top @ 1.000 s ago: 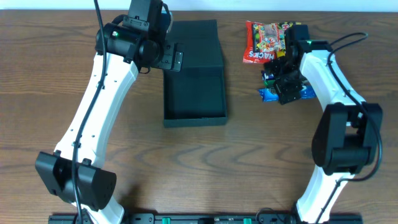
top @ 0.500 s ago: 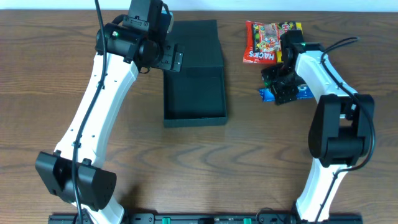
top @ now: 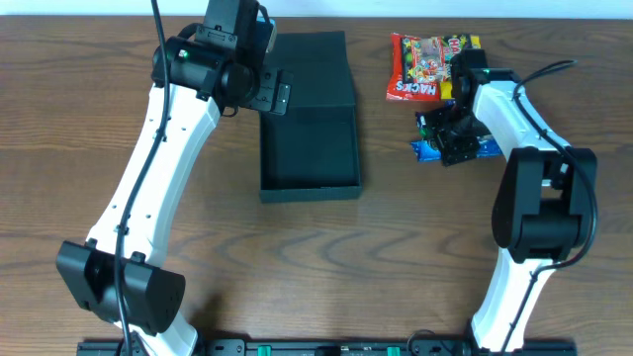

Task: Pack container
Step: 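Grasp the blue Oreo roll with the right gripper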

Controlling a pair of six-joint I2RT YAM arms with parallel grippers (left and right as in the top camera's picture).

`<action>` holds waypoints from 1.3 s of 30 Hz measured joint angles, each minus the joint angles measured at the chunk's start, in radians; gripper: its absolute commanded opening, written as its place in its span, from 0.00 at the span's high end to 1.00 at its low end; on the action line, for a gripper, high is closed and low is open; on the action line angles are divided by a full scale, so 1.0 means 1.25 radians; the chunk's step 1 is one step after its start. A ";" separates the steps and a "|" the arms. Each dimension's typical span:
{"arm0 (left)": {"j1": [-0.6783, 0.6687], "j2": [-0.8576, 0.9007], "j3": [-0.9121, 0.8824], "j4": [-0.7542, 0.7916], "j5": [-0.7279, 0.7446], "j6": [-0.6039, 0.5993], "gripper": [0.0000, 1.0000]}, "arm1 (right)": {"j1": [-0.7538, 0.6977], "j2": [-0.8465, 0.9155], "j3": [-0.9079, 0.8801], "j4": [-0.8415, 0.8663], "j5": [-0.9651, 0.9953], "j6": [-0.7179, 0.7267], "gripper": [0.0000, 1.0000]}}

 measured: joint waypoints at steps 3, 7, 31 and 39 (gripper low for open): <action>0.000 0.000 0.000 0.000 0.000 0.000 0.05 | -0.006 0.000 0.000 0.000 -0.005 0.000 0.28; 0.000 0.000 0.000 0.000 0.000 0.000 0.05 | -0.012 0.002 0.001 0.003 -0.008 -0.001 0.28; 0.000 0.000 0.000 0.000 0.000 0.006 0.05 | -0.022 0.015 0.009 -0.043 -0.031 -0.043 0.55; 0.000 0.000 0.000 0.000 0.000 0.006 0.05 | -0.026 0.020 0.011 -0.126 -0.083 -0.064 0.54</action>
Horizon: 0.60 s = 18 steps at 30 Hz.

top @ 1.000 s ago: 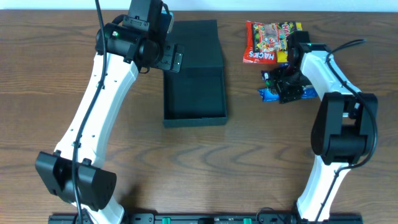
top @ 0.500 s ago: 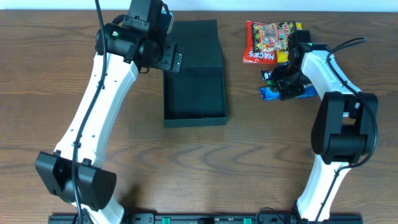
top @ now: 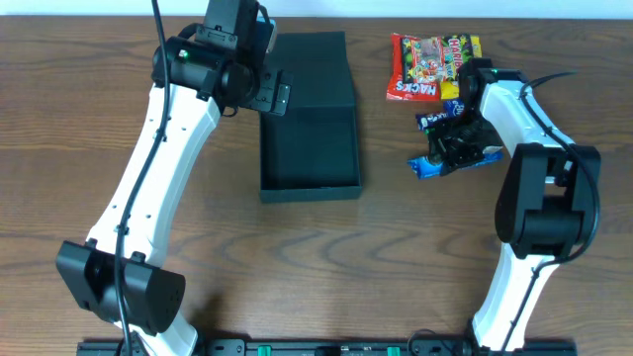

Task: Pack container
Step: 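Grasp the blue Oreo roll with the right gripper, then carry the Oreo roll with the right gripper over the box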

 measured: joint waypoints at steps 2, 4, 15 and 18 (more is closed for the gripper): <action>0.000 0.000 0.000 0.000 0.000 0.000 0.05 | 0.000 -0.006 0.000 -0.004 -0.003 -0.015 0.54; 0.000 0.000 0.000 0.000 0.000 0.000 0.05 | 0.000 -0.027 0.000 -0.005 -0.005 -0.030 0.55; 0.003 0.000 0.000 0.018 -0.032 0.000 0.05 | 0.035 -0.273 0.000 0.009 0.025 -0.078 0.56; 0.025 0.000 0.000 0.023 -0.045 -0.001 0.05 | 0.099 -0.318 0.000 0.032 0.038 -0.079 0.55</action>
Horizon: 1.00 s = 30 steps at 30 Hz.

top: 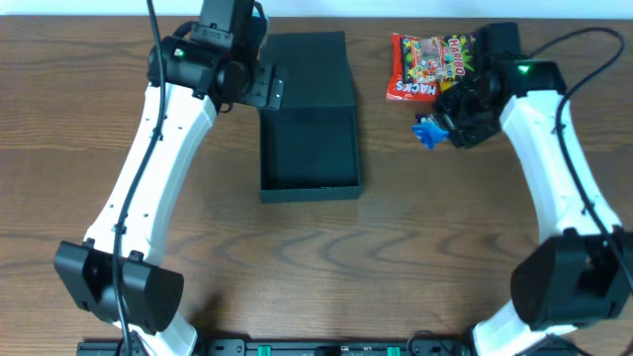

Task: Pack container
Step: 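Carry the Oreo roll with the right gripper over the box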

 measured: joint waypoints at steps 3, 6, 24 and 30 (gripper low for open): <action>0.034 0.000 0.000 0.000 -0.005 -0.003 0.05 | 0.058 -0.003 0.000 0.013 0.005 0.005 0.55; 0.092 0.000 0.000 0.000 -0.009 -0.004 0.05 | 0.127 -0.003 0.000 0.043 0.011 0.031 0.55; 0.284 0.000 0.000 0.016 -0.021 -0.035 0.05 | 0.386 0.167 0.000 0.435 0.092 0.309 0.61; 0.284 0.000 0.000 0.016 -0.020 -0.049 0.05 | 0.386 0.177 0.000 0.440 0.084 0.362 0.65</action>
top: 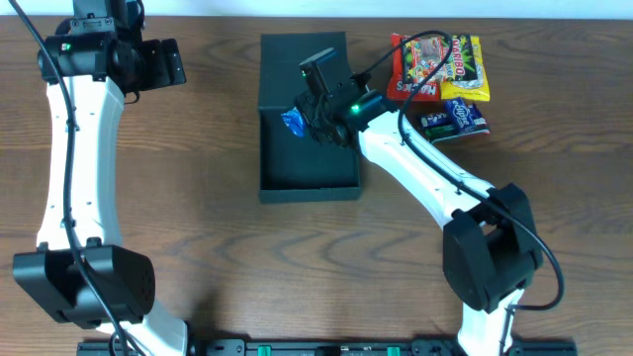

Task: Pack container
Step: 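Carry the Oreo roll with the right gripper over the box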

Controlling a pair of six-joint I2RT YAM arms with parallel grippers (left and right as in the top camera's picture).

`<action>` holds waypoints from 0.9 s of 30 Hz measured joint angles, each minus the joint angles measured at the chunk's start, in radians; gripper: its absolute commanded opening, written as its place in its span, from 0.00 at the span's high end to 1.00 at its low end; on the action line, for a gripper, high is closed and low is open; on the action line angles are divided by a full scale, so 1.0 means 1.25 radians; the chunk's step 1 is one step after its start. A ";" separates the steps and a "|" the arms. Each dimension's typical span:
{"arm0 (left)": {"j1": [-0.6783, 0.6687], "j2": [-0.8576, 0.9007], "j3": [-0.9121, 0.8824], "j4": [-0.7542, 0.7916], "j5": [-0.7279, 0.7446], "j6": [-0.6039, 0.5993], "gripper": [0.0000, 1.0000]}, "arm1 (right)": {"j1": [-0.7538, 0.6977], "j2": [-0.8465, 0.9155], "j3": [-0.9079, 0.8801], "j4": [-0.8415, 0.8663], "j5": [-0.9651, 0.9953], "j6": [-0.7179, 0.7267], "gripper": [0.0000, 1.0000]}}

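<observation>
A black open container (309,193) lies at the table's middle back. My right gripper (303,123) hangs over the container's left half, shut on a small blue snack packet (293,121). A red candy bag (413,71), a yellow bag (463,67) and a dark blue packet (453,119) lie to the right of the container. My left gripper (166,62) is far off at the back left, open and holding nothing.
The right arm (425,173) stretches diagonally from the front right across to the container. The left arm (69,168) runs along the table's left side. Bare wood lies in front of the container.
My right gripper has moved left with the blue packet, from beside the candy bags to over the container. My left gripper has moved from the container's left edge to the back left corner.
My right gripper was down on the blue packets right of the container while my left gripper stayed at the container's back left edge. Then the right gripper held a blue packet lifted beside the bags. Now the packet is over the container and the left arm is away.
</observation>
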 measured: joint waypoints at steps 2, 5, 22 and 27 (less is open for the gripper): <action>0.000 0.000 0.000 0.000 0.003 0.000 0.05 | 0.000 0.000 0.000 -0.003 -0.012 0.001 0.65; 0.000 0.000 0.000 0.000 0.006 0.000 0.05 | 0.003 0.000 0.000 -0.021 -0.026 -0.001 0.68; 0.000 0.000 0.000 0.000 0.023 -0.006 0.05 | 0.028 -0.044 0.019 -0.114 0.009 -0.062 0.80; 0.000 0.000 0.000 0.000 0.024 -0.005 0.05 | 0.051 -0.097 0.021 -0.123 0.032 -0.065 0.85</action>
